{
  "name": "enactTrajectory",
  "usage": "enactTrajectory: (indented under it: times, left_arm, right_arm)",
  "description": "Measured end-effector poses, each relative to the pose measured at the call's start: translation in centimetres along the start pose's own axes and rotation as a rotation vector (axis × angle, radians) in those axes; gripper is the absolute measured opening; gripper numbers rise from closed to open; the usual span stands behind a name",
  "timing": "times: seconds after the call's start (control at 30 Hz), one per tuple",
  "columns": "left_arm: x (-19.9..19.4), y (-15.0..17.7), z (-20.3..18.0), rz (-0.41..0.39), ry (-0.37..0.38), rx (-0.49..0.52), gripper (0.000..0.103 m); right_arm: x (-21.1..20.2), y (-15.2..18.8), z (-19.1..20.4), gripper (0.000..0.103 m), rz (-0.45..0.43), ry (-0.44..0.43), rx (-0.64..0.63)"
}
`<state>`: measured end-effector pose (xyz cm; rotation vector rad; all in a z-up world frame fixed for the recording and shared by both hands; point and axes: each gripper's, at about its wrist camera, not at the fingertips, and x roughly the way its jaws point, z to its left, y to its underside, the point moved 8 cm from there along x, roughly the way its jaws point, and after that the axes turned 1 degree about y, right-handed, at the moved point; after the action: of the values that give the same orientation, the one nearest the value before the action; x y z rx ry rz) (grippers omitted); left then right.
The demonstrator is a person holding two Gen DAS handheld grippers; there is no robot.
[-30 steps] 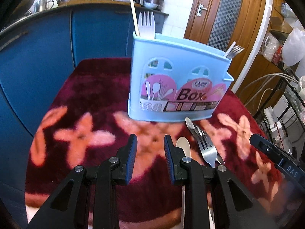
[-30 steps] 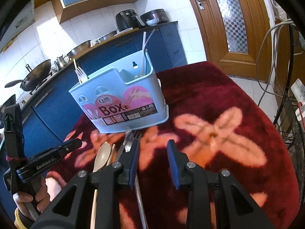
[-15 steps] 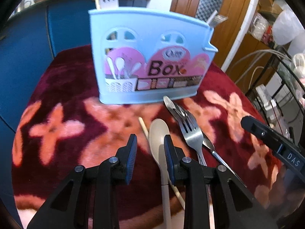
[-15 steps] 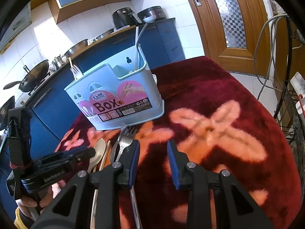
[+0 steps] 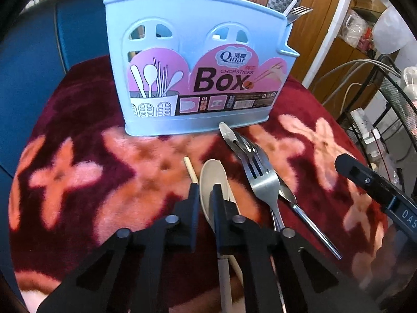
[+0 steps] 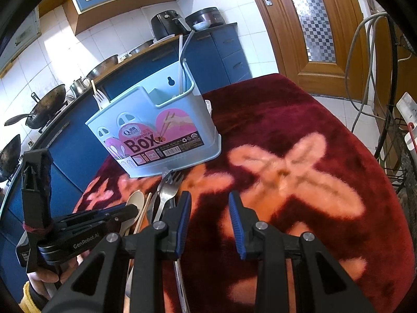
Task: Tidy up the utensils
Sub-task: 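Grasp a wooden spoon with the left gripper while the right grasps a silver fork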
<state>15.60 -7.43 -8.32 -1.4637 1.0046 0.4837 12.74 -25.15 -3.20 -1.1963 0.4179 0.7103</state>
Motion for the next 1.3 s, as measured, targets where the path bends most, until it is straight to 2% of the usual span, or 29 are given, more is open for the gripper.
enactTrajectory:
  times: [0.37, 0.5, 0.6, 0.8, 0.93, 1.1, 1.13, 1.17, 1.3]
  left_arm:
    - [-2.5, -0.5, 1.9, -0.066, -0.005, -0.092, 0.001]
    - [-3.4, -0.3, 4.0, -0.082, -0.135, -0.119, 0.001]
    - [-3.1, 0.3, 5.3, -0.042, -0.161, -0.146, 0.001]
    - [-2.3, 1.2, 6.0, 0.015, -0.103, -0.183, 0.003]
    - [-1.8, 1.1, 5.9, 0.054, -0.041, -0.186, 0.015]
    - [-1.6, 1.1, 5.2, 0.066, -0.010, -0.164, 0.015]
    - [-1.6, 1.0, 5.3, 0.061, -0.005, -0.167, 0.007]
    - [-1.7, 1.1, 5.8, 0.057, 0.001, -0.172, 0.004]
    - [-2.3, 0.9, 5.9, 0.027, 0.030, -0.212, 0.003]
  right_arm:
    - [-0.1, 0.1, 1.0, 0.033, -0.001, -0.016, -0.020]
    - [0.0, 0.2, 1.6, 0.033, 0.008, -0.026, -0.026]
    - [0.1, 0.4, 2.0, 0.033, 0.012, -0.026, -0.040]
    - [0.4, 0.7, 2.8, 0.033, 0.028, -0.030, -0.062]
    - [0.5, 0.7, 3.3, 0.033, 0.031, -0.030, -0.076]
    - [0.7, 0.7, 4.0, 0.033, 0.041, -0.037, -0.091]
    - [0.7, 0.7, 4.2, 0.033, 0.045, -0.042, -0.096]
    - [0.8, 0.7, 4.4, 0.033, 0.048, -0.045, -0.100]
    - [1.4, 0.9, 5.6, 0.033, 0.080, -0.078, -0.122]
